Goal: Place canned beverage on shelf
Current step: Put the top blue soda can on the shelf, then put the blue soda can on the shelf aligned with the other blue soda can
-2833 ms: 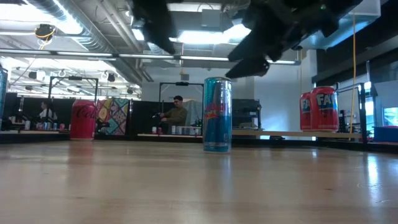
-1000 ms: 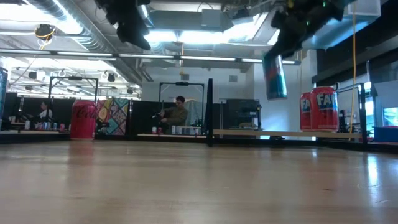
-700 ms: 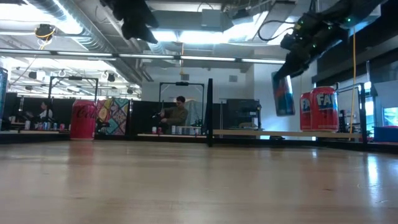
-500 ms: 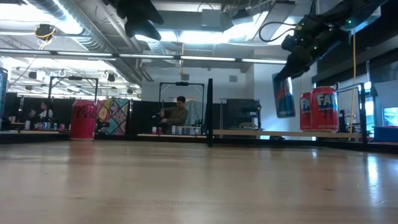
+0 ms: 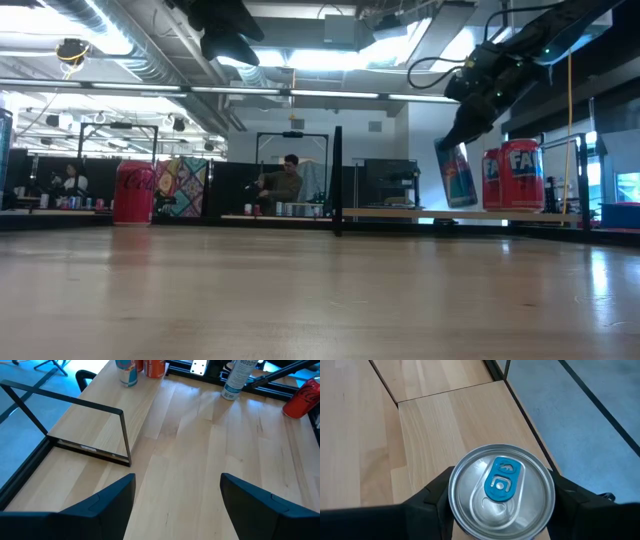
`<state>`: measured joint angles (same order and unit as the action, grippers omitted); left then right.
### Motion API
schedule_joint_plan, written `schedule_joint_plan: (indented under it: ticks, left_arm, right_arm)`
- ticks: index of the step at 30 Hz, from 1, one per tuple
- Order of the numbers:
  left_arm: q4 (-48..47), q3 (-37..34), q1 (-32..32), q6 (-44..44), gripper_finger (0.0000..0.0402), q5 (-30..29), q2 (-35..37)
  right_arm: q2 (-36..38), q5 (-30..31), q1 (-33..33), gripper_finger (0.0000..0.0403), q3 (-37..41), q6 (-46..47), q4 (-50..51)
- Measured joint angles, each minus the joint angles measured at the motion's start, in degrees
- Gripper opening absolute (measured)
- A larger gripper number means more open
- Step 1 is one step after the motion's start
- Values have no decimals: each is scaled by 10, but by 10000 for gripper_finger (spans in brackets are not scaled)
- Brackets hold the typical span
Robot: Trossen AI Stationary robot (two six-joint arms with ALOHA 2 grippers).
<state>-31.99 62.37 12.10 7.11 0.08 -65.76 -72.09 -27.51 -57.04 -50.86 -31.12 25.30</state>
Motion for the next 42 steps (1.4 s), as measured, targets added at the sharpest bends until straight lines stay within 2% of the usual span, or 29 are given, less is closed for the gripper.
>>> schedule_joint_plan:
  ticks: [11,17,20,23,30,36,39,42]
  left_arm:
    - [0,0,0,0,279,0,0]
    - [0,0,0,-1,279,0,0]
    - [0,0,0,-2,279,0,0]
    - [0,0,0,-2,279,0,0]
    - [0,0,0,-2,279,0,0]
    - [13,0,-3,6,279,5,0]
    - [12,0,-10,9,279,29,0]
    - [11,0,-19,16,279,45,0]
  right_arm:
    - [-8,19,0,205,-1,-4,-1]
    - [-8,25,0,296,-1,8,-3]
    - [-8,26,0,316,-1,9,-3]
    - [-8,29,0,315,-1,9,-3]
    - [-7,35,0,286,-15,15,3]
    - [-7,32,1,273,-89,46,33]
    - [-6,-20,16,273,-139,87,50]
    - [-5,-69,61,272,-172,129,47]
